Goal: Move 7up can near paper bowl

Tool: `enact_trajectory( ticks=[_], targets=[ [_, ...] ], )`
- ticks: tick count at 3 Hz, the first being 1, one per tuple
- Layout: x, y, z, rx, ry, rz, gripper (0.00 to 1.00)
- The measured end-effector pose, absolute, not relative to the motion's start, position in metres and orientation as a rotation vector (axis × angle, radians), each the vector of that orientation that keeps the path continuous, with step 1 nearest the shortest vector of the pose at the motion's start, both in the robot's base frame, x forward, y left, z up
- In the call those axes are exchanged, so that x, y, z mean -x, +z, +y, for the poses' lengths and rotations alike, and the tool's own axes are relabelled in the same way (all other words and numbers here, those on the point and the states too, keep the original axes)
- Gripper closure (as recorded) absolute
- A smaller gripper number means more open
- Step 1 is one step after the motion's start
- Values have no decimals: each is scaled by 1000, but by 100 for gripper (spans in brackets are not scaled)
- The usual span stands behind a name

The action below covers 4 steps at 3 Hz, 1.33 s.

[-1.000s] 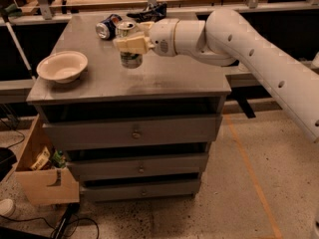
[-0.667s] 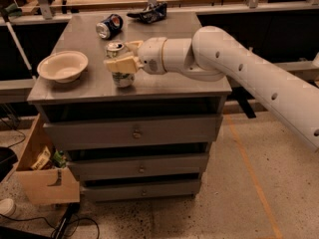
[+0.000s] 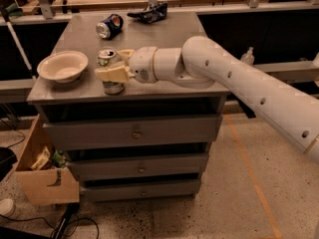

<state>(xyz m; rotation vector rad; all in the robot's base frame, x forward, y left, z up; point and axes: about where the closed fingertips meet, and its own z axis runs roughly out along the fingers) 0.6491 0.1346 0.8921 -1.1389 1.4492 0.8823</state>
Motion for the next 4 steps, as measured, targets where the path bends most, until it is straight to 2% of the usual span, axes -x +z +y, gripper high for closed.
enact_trajectory(
  ticks=[3, 4],
  targets=[
    [-666, 891, 143, 1134, 913, 1426, 100],
    [-665, 891, 145, 1137, 917, 1425, 84]
  ],
)
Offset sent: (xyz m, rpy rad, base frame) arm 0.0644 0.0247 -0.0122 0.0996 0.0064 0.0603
